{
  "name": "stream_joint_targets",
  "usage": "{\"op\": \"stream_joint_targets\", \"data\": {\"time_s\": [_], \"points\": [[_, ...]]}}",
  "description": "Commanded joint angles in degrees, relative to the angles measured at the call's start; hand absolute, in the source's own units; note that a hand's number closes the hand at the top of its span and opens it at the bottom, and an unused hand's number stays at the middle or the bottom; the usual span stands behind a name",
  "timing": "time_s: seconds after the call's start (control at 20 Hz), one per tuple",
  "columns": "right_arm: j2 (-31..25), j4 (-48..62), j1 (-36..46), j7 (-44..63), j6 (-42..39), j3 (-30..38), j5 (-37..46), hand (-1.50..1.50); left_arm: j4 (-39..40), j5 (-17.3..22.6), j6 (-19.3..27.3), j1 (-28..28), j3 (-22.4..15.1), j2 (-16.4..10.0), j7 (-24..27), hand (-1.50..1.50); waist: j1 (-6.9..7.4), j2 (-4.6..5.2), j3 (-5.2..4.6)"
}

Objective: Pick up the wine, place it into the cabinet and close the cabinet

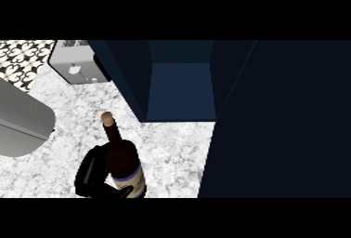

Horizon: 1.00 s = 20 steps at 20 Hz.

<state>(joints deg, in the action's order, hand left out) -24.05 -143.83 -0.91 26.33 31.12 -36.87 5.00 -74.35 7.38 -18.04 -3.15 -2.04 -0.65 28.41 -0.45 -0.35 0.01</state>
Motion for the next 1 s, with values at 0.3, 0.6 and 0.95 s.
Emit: {"op": "stream_joint_targets", "data": {"time_s": [0.3, 0.6, 0.95], "points": [[-3.55, -12.7, -7.0, -0.03, -0.06, -1.83, 2.89, -1.5, -9.02, 2.41, 15.58, -1.05, -14.89, 0.64, -4.89, 1.5, -0.67, -0.02, 0.0], [-5.02, -11.58, -8.54, -2.16, -1.93, 2.62, -2.51, -1.5, -11.32, -0.01, 24.13, 4.32, -14.81, 0.65, -8.46, 1.5, -0.44, 0.14, 0.03], [-5.59, -13.36, -7.75, -0.62, -1.81, 2.53, -1.96, -1.5, -5.28, -0.99, 28.08, 13.8, -11.18, 0.65, -11.96, 1.5, -0.73, 0.2, -0.03]]}}
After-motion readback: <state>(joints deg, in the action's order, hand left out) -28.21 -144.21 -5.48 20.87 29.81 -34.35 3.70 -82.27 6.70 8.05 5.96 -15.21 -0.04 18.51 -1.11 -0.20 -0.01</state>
